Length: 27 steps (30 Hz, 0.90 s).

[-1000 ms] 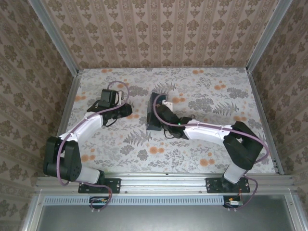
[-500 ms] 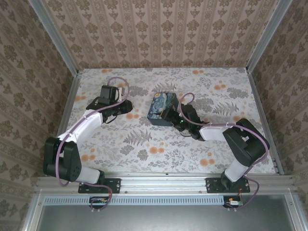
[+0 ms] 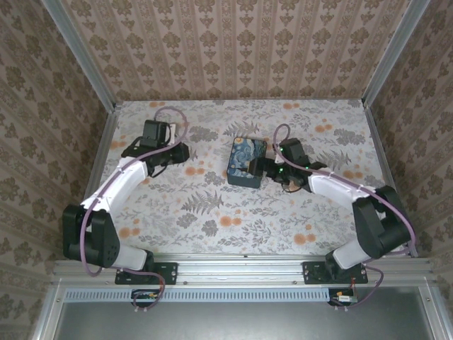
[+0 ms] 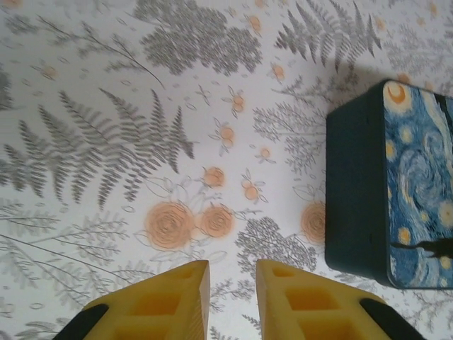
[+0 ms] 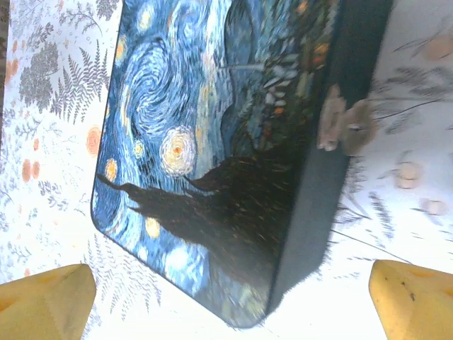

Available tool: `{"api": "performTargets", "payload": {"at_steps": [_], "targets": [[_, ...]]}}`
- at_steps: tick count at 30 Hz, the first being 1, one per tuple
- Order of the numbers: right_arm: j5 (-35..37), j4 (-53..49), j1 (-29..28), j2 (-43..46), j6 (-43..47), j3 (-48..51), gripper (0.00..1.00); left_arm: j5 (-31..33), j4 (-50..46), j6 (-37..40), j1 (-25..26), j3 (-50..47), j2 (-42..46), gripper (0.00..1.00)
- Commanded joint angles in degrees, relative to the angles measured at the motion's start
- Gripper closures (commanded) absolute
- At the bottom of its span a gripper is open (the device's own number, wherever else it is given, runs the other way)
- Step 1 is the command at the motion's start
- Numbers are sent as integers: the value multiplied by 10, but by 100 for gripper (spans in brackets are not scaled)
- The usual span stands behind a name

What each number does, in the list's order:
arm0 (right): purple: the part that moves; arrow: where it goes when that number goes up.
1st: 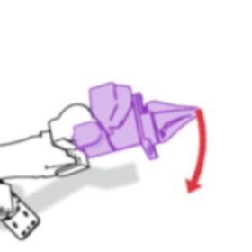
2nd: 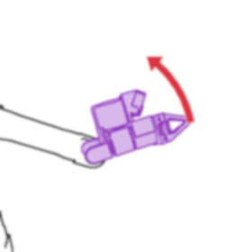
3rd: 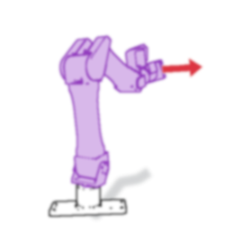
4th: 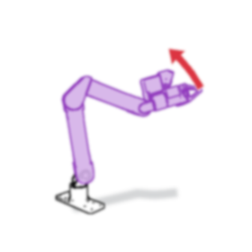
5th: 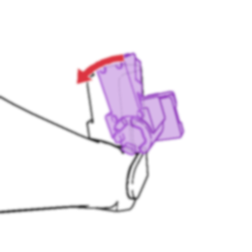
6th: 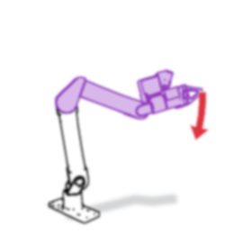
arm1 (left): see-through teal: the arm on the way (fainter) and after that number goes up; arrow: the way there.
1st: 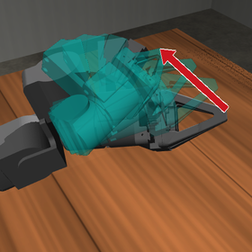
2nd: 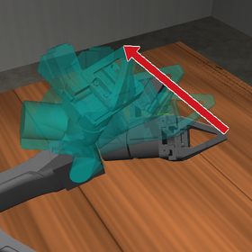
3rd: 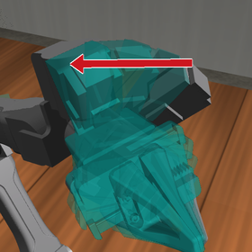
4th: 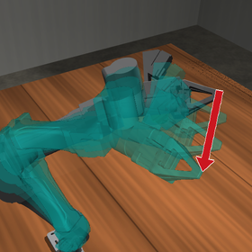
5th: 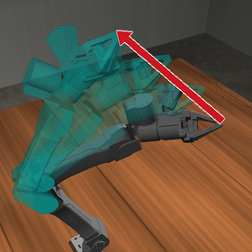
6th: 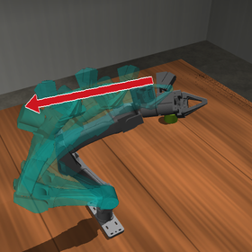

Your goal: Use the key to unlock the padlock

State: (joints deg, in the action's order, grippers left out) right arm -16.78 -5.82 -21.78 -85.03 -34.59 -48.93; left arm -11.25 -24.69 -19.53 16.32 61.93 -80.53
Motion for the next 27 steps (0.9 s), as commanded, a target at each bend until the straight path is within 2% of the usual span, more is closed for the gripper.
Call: {"api": "performTargets", "payload": {"at_steps": [1,4,7,10,12,14,16,18,19,22,24,27], "targets": [[65,-113,20,48,135,-12,0,29,1,44,-18,7,37,69],[209,-16,31,103,218,37,0,87,95,132,-22,-61,89,57],[250,160,95,146,252,113,0,148,205,222,-42,-152,135,48],[251,227,169,124,263,144,0,186,310,268,-82,-237,131,46],[250,275,191,97,293,164,0,196,404,279,-96,-302,120,45],[245,350,198,68,321,193,0,165,516,275,-109,-362,104,44],[217,475,205,23,328,234,0,147,623,264,-115,-399,67,44],[176,527,208,-22,338,243,0,149,707,259,-116,-412,14,44],[181,574,213,-32,329,264,0,138,728,261,-119,-411,-16,40],[138,628,222,-30,334,295,0,144,848,255,-130,-428,-90,36],[133,584,223,-26,336,276,0,123,752,238,-144,-397,-74,0],[145,558,224,-29,328,260,0,149,755,236,-137,-396,-76,0]]}}
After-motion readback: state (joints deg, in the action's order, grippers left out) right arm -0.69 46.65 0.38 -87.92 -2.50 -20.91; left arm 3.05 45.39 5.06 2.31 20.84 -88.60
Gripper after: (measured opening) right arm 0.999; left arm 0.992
